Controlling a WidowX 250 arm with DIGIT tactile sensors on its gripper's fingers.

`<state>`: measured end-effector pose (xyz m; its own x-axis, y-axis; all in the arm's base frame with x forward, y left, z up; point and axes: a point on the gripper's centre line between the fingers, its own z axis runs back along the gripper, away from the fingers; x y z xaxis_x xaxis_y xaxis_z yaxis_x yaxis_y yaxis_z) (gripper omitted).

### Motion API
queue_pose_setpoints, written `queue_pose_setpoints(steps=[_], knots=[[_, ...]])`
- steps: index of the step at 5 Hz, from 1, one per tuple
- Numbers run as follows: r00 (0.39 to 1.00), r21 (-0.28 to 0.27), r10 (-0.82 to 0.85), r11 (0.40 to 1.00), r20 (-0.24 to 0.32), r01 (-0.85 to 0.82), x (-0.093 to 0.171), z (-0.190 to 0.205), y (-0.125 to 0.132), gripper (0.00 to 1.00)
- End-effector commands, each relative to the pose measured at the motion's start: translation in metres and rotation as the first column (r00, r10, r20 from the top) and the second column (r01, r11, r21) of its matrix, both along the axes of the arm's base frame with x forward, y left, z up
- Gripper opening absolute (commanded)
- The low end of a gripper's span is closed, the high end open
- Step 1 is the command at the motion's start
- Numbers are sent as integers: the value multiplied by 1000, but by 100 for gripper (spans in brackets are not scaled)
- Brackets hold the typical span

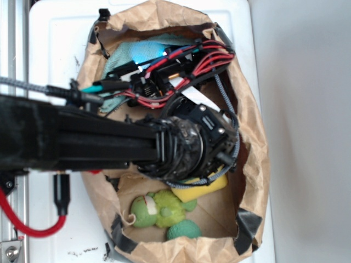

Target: Grab the blue cloth.

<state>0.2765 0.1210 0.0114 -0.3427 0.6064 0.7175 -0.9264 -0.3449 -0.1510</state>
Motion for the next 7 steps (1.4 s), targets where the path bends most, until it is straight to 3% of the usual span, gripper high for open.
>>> queue_pose_setpoints(steps=[1,5,7], knots=[[999,-14,-26,1000,39,26,-12,19,2,0],[993,-17,-80,997,81,82,-16,29,2,0],[969,-55,-212,974,125,220,-19,56,-4,0]])
